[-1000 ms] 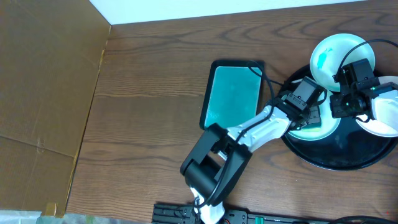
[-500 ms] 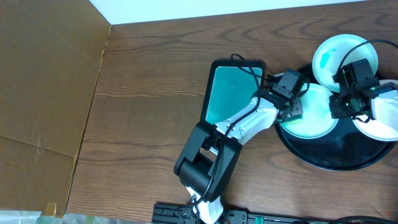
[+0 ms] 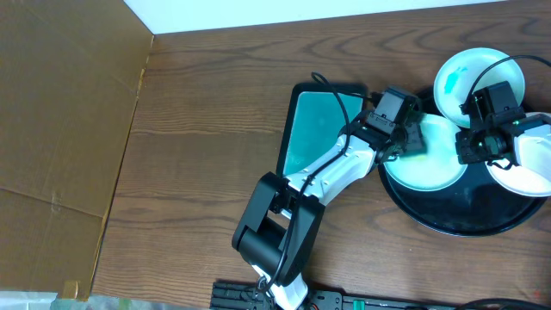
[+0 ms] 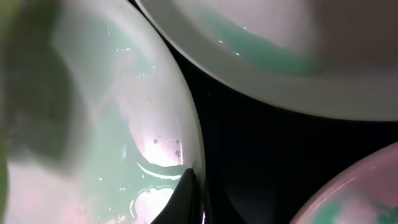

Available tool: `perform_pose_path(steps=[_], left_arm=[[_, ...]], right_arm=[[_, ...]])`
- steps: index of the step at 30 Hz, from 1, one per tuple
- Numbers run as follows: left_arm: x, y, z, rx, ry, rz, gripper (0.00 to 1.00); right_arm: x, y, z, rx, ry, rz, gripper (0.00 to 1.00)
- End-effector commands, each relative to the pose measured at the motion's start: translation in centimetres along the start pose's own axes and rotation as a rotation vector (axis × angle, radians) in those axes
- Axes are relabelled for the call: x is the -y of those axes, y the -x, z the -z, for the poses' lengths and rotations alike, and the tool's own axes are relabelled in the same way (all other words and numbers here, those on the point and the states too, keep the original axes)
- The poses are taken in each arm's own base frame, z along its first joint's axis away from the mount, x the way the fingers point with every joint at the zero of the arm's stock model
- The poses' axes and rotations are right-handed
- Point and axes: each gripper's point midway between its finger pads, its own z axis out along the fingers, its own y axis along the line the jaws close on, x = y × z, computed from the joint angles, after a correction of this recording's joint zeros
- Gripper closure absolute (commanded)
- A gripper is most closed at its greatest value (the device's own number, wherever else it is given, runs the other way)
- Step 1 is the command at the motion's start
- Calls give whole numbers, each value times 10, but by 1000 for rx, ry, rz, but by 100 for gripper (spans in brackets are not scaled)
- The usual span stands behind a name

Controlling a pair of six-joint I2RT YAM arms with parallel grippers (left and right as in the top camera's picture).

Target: Clean dirty plates on tray and stack at the side

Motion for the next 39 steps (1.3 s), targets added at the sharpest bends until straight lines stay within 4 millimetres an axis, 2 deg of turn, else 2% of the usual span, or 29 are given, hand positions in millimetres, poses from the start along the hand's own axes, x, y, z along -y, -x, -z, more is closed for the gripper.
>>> perform_pose_path(steps=[1, 4, 6, 12, 17, 20, 24, 27, 32, 35, 39], left_arm=[[18, -33, -9, -123, -80, -39, 93], [4, -35, -18, -111, -8, -47, 93], [-28, -24, -23, -36, 153, -52, 93], [-80, -2, -24, 98, 434, -154, 93], [-97, 17, -12, 174, 540, -183, 93], [-97, 28, -1, 216, 555, -185, 93], [-76, 47, 27, 294, 495, -165, 93], [-55, 63, 56, 366, 427, -146, 93], [-30, 86, 116, 496, 329, -111, 93], [-28, 97, 149, 559, 297, -82, 93], [-42, 106, 177, 598, 308, -40, 93]], right_arm=[[4, -6, -3, -20, -22, 3, 99], [4, -6, -3, -20, -22, 3, 99], [4, -6, -3, -20, -22, 3, 99], [4, -6, -3, -20, -22, 3, 99], [4, -7, -3, -25, -23, 3, 99], [4, -7, -3, -25, -23, 3, 99], [4, -7, -3, -25, -22, 3, 99], [4, -7, -3, -24, -22, 3, 99], [4, -7, -3, -24, -22, 4, 99], [3, -4, -1, -16, -21, 5, 99], [-3, 4, 9, 13, -12, 56, 99]])
